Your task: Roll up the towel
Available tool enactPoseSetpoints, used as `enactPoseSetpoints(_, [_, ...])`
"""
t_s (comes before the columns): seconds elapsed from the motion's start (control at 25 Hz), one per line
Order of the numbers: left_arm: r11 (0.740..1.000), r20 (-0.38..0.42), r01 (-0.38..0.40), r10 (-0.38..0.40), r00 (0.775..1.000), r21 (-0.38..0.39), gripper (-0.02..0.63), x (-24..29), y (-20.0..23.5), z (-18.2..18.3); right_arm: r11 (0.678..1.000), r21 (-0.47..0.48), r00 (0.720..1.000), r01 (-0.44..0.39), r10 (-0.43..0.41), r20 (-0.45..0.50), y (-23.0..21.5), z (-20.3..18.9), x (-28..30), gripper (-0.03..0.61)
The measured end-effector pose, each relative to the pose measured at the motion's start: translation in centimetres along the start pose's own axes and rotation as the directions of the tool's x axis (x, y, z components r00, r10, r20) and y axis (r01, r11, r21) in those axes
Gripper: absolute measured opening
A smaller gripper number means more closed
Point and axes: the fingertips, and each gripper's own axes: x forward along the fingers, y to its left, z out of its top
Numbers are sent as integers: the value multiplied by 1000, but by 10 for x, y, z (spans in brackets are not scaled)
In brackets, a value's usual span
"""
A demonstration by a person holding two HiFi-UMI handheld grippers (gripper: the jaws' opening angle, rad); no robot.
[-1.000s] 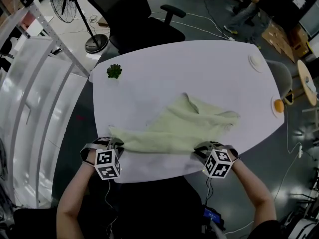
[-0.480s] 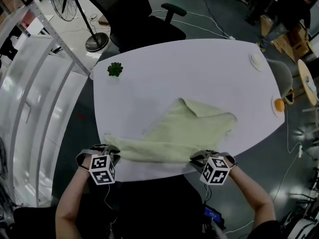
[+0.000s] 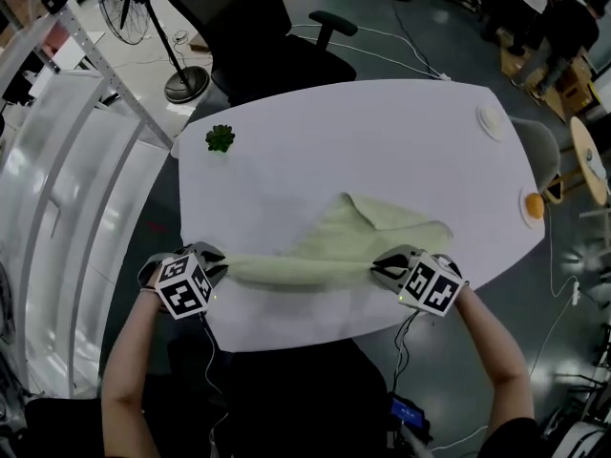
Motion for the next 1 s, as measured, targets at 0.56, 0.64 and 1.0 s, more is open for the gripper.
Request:
enactPoseSetpoints(0.56, [999, -99, -29, 26, 995, -32, 69, 45, 57, 10, 997, 41, 989, 64, -58, -137, -66, -23, 54, 43])
enactPoseSetpoints(0.64, [998, -101, -48, 44, 994, -35, 75, 46, 60, 11, 995, 23, 986, 92, -88, -140, -68, -23, 57, 49])
enactPoseSetpoints(1.0, [981, -33, -166, 163, 986, -99, 246, 23, 83, 15, 977, 54, 977, 205, -202, -67, -81, -18, 21, 179])
